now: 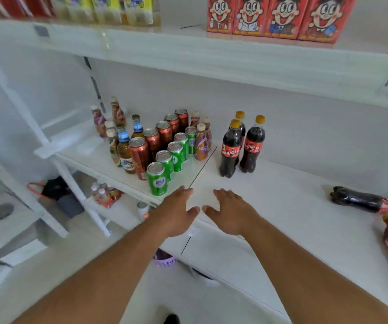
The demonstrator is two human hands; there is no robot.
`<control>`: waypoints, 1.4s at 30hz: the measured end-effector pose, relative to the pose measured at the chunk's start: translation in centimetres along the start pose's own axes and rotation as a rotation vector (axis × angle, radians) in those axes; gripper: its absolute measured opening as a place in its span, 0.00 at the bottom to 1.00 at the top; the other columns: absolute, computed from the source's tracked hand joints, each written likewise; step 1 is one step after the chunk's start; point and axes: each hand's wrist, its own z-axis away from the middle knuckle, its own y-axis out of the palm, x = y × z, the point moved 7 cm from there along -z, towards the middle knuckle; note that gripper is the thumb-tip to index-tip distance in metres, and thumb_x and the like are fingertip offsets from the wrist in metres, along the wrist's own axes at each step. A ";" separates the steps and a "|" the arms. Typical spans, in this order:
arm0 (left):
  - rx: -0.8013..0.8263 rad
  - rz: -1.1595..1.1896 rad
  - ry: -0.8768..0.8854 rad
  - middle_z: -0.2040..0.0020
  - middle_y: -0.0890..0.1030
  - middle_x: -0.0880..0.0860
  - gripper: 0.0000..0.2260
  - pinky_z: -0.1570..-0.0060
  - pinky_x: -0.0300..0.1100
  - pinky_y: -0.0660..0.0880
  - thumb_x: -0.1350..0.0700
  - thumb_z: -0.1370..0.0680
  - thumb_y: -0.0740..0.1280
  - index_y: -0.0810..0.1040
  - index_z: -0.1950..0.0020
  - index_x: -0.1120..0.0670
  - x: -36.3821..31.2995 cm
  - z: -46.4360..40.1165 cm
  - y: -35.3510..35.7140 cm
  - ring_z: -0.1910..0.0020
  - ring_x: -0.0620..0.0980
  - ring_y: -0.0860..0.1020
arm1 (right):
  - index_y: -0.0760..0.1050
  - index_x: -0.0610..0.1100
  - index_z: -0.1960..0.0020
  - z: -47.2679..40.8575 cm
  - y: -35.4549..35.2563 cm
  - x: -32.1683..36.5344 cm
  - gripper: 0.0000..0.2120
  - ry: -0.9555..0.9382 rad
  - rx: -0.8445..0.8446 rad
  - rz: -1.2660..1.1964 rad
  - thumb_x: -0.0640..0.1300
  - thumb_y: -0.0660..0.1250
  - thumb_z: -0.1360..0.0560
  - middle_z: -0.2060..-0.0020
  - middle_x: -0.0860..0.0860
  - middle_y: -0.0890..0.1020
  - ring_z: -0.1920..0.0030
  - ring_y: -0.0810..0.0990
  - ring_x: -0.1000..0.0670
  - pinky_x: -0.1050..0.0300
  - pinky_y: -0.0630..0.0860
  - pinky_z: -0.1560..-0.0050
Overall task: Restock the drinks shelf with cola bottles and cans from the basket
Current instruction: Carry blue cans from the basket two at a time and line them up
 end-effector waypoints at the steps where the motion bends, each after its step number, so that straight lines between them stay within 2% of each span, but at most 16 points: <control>1: -0.011 0.000 -0.037 0.15 0.54 0.51 0.31 0.19 0.51 0.55 0.43 0.16 0.63 0.57 0.16 0.49 0.6 1.4 0.2 0.16 0.51 0.55 | 0.51 0.47 0.15 0.8 0.5 0.7 0.38 -0.038 0.012 -0.013 0.66 0.53 0.17 0.15 0.47 0.54 0.16 0.53 0.44 0.45 0.56 0.19; 3: -0.028 0.005 -0.107 0.16 0.60 0.53 0.31 0.21 0.54 0.61 0.42 0.17 0.63 0.60 0.17 0.49 2.1 4.5 0.4 0.18 0.53 0.61 | 0.53 0.47 0.15 2.3 1.5 2.8 0.36 -0.124 0.035 -0.033 0.65 0.54 0.17 0.16 0.47 0.58 0.17 0.57 0.44 0.47 0.58 0.20; 6: -0.081 0.059 -0.192 0.25 0.73 0.49 0.28 0.28 0.52 0.71 0.37 0.21 0.61 0.68 0.23 0.45 5.2 9.2 0.3 0.26 0.53 0.72 | 0.63 0.47 0.20 4.4 3.5 6.9 0.31 -0.251 0.068 -0.072 0.63 0.59 0.17 0.23 0.46 0.71 0.25 0.70 0.44 0.47 0.69 0.27; 8: -0.108 0.075 -0.259 0.25 0.73 0.48 0.26 0.26 0.50 0.69 0.39 0.20 0.62 0.69 0.23 0.44 7.0 12.5 -0.3 0.25 0.53 0.71 | 0.65 0.50 0.21 5.5 5.0 10.0 0.30 -0.338 0.101 -0.090 0.63 0.61 0.18 0.26 0.49 0.74 0.28 0.74 0.45 0.47 0.72 0.30; 11: -0.173 0.072 -0.361 0.21 0.68 0.52 0.26 0.24 0.46 0.64 0.44 0.16 0.63 0.65 0.19 0.49 9.9 17.5 -1.7 0.22 0.54 0.67 | 0.67 0.50 0.23 6.8 7.6 15.0 0.29 -0.455 0.181 -0.089 0.64 0.61 0.19 0.29 0.49 0.77 0.30 0.76 0.46 0.46 0.74 0.31; 13: -0.220 0.076 -0.481 0.17 0.61 0.53 0.30 0.23 0.44 0.59 0.43 0.16 0.62 0.59 0.17 0.51 13.0 21.5 -2.5 0.19 0.53 0.61 | 0.66 0.47 0.22 7.9 9.2 18.6 0.31 -0.535 0.229 -0.054 0.64 0.61 0.19 0.29 0.48 0.76 0.30 0.75 0.45 0.48 0.73 0.31; 15: -0.273 0.105 -0.600 0.15 0.56 0.53 0.33 0.21 0.45 0.55 0.40 0.16 0.62 0.57 0.16 0.51 16.6 25.8 -3.0 0.17 0.52 0.58 | 0.62 0.47 0.19 9.1 11.0 22.5 0.36 -0.616 0.274 -0.024 0.66 0.59 0.19 0.24 0.48 0.72 0.26 0.72 0.46 0.48 0.70 0.27; 19: -0.387 0.160 -0.796 0.15 0.57 0.53 0.33 0.20 0.45 0.56 0.41 0.17 0.63 0.57 0.16 0.51 22.4 35.4 -3.9 0.17 0.52 0.58 | 0.55 0.46 0.15 12.4 14.9 30.4 0.38 -0.774 0.364 0.052 0.65 0.59 0.18 0.17 0.49 0.61 0.19 0.62 0.47 0.49 0.62 0.21; 25: -0.547 0.223 -1.023 0.16 0.59 0.52 0.32 0.20 0.48 0.58 0.42 0.17 0.64 0.59 0.16 0.50 29.1 49.0 -4.6 0.18 0.53 0.60 | 0.59 0.49 0.17 18.9 21.9 42.2 0.42 -0.964 0.458 0.120 0.72 0.56 0.23 0.19 0.51 0.65 0.22 0.67 0.47 0.47 0.67 0.24; 30: -0.635 0.278 -1.112 0.17 0.62 0.51 0.33 0.20 0.49 0.60 0.39 0.19 0.64 0.62 0.18 0.50 35.0 59.6 -5.7 0.18 0.54 0.61 | 0.54 0.46 0.15 25.3 27.5 51.7 0.40 -1.091 0.499 0.212 0.66 0.58 0.19 0.17 0.49 0.60 0.19 0.62 0.46 0.49 0.63 0.21; 33: -0.679 0.301 -1.151 0.18 0.64 0.53 0.30 0.24 0.43 0.62 0.44 0.17 0.65 0.63 0.18 0.53 38.2 65.3 -6.7 0.19 0.54 0.64 | 0.53 0.46 0.15 28.9 31.0 57.0 0.39 -1.149 0.513 0.245 0.65 0.59 0.19 0.17 0.49 0.60 0.19 0.61 0.46 0.50 0.62 0.21; 35: -0.701 0.324 -1.170 0.20 0.67 0.55 0.29 0.26 0.45 0.65 0.46 0.17 0.66 0.64 0.19 0.54 39.8 68.7 -7.0 0.22 0.55 0.67 | 0.55 0.45 0.16 31.2 32.9 59.8 0.39 -1.172 0.529 0.271 0.65 0.59 0.19 0.17 0.47 0.61 0.19 0.63 0.45 0.50 0.63 0.22; 38: -0.709 0.335 -1.218 0.17 0.62 0.55 0.30 0.23 0.46 0.62 0.46 0.17 0.65 0.61 0.18 0.55 42.2 73.0 -7.4 0.19 0.55 0.63 | 0.58 0.45 0.18 34.2 34.8 63.8 0.37 -1.211 0.533 0.282 0.65 0.60 0.19 0.20 0.47 0.66 0.21 0.66 0.44 0.47 0.67 0.24; 42: -0.755 0.363 -1.233 0.18 0.63 0.52 0.31 0.26 0.45 0.64 0.44 0.17 0.65 0.60 0.17 0.52 45.8 76.3 -7.7 0.20 0.55 0.65 | 0.55 0.46 0.16 36.3 37.1 68.0 0.38 -1.261 0.560 0.315 0.63 0.60 0.18 0.18 0.48 0.63 0.20 0.64 0.46 0.49 0.65 0.22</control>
